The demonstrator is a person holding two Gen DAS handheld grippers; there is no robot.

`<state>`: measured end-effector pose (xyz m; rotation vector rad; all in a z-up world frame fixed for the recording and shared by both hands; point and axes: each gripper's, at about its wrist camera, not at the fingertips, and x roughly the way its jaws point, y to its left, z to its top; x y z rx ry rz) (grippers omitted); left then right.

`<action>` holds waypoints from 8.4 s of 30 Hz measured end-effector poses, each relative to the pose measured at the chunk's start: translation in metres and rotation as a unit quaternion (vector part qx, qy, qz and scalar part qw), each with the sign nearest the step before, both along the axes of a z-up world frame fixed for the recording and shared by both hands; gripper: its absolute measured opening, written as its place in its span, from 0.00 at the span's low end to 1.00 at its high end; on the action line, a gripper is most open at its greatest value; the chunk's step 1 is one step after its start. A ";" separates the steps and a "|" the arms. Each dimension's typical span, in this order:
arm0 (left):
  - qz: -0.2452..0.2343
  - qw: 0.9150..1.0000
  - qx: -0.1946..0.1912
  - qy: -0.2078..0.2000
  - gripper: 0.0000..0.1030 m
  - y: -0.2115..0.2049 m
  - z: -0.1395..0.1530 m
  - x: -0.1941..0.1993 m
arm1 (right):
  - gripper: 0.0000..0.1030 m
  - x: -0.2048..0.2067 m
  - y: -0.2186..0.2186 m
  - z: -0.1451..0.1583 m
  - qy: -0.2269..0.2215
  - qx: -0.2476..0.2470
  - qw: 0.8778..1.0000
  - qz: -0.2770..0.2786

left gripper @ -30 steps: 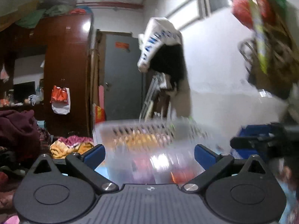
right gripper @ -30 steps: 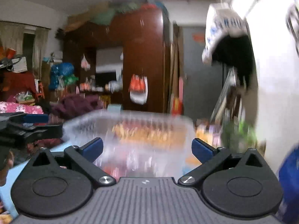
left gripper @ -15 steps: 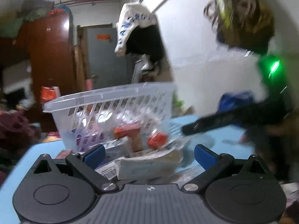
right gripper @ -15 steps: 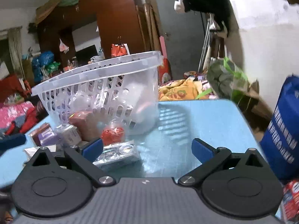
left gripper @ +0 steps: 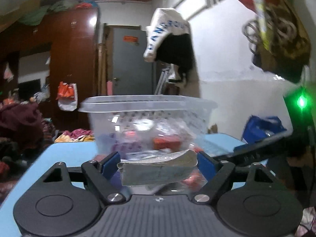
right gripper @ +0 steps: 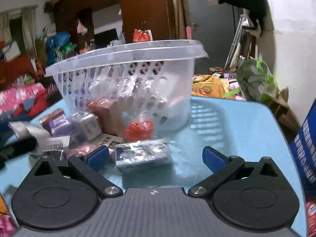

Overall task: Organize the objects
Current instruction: 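Grasp a grey wrapped package with the left tool while the right grasps a silver-wrapped box, then lift both items over the white basket and open both tools, then grasp a small red box with the left tool while the right grasps a clear plastic bag, then carry both items over the white basket and release them inside, then grasp the purple 'LU' box with the left tool while the right grasps the red netted ball, then lift both items over the white basket and open both tools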

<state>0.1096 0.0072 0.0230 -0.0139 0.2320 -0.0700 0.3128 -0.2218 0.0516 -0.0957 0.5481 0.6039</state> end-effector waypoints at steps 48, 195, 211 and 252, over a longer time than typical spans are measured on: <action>-0.012 0.999 -0.033 -0.035 0.84 0.048 0.125 0.106 | 0.68 0.020 0.027 0.125 -0.240 0.097 0.966 0.007; -0.018 0.989 -0.101 0.110 0.56 0.088 -0.009 0.083 | 0.47 0.018 0.019 -0.004 -0.020 0.038 0.998 0.049; -0.064 0.994 -0.089 0.005 0.57 0.080 -0.002 0.058 | 0.47 0.001 0.011 0.004 -0.103 0.094 0.988 0.061; -0.053 0.994 -0.050 0.078 0.85 0.036 0.024 0.067 | 1.00 0.000 0.048 0.044 -0.045 0.046 0.998 0.017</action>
